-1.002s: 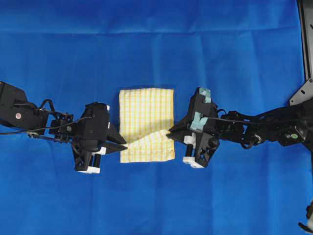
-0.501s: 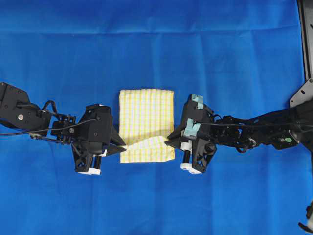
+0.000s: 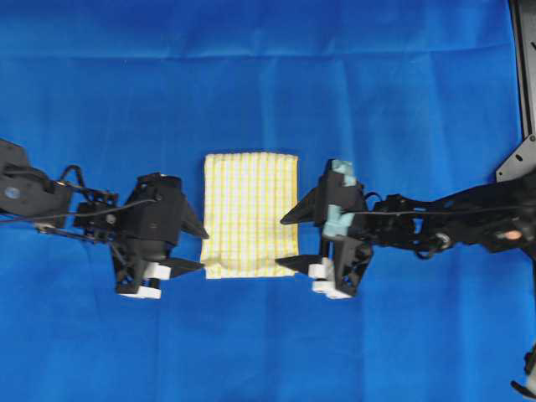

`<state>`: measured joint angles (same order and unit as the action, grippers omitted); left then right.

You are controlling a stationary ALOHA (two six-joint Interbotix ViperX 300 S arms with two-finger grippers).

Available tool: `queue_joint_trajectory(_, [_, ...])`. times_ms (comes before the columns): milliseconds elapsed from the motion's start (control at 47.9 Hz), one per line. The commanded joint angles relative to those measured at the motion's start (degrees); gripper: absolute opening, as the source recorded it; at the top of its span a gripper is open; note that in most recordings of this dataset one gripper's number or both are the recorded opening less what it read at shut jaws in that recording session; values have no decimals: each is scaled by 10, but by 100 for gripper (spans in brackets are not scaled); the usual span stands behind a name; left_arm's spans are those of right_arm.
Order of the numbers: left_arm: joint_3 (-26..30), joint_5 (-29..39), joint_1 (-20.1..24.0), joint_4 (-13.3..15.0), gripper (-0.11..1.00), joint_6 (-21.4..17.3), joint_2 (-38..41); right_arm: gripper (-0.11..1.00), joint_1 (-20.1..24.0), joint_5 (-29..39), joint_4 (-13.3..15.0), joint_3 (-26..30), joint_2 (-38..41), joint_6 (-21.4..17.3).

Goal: Fold the yellow towel.

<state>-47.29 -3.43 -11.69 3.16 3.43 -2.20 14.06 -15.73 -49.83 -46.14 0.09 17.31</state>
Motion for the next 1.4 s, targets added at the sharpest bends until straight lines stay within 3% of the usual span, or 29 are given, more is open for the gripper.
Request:
queue_joint_trajectory(0, [1, 34, -1, -2, 48, 1, -61, 74, 3, -2, 4, -9, -55, 16])
queue_joint_trajectory(251, [-52, 41, -1, -2, 48, 0, -188, 73, 3, -4, 4, -82, -195, 72])
queue_joint_trajectory(480, [-127, -10, 5, -3, 48, 0, -309, 73, 1, -4, 4, -157, -333, 98])
queue_joint_trajectory(731, [-182, -11, 14, -5, 48, -26, -426, 73, 1, -2, 4, -221, -450, 136])
queue_joint_trajectory(1044, [-263, -18, 39, -5, 47, -39, -554, 72, 2, -1, 4, -296, -542, 141])
queue_joint_trajectory(1378, [-330, -16, 70, -5, 47, -40, -635, 72, 1, -4, 4, -334, -560, 142])
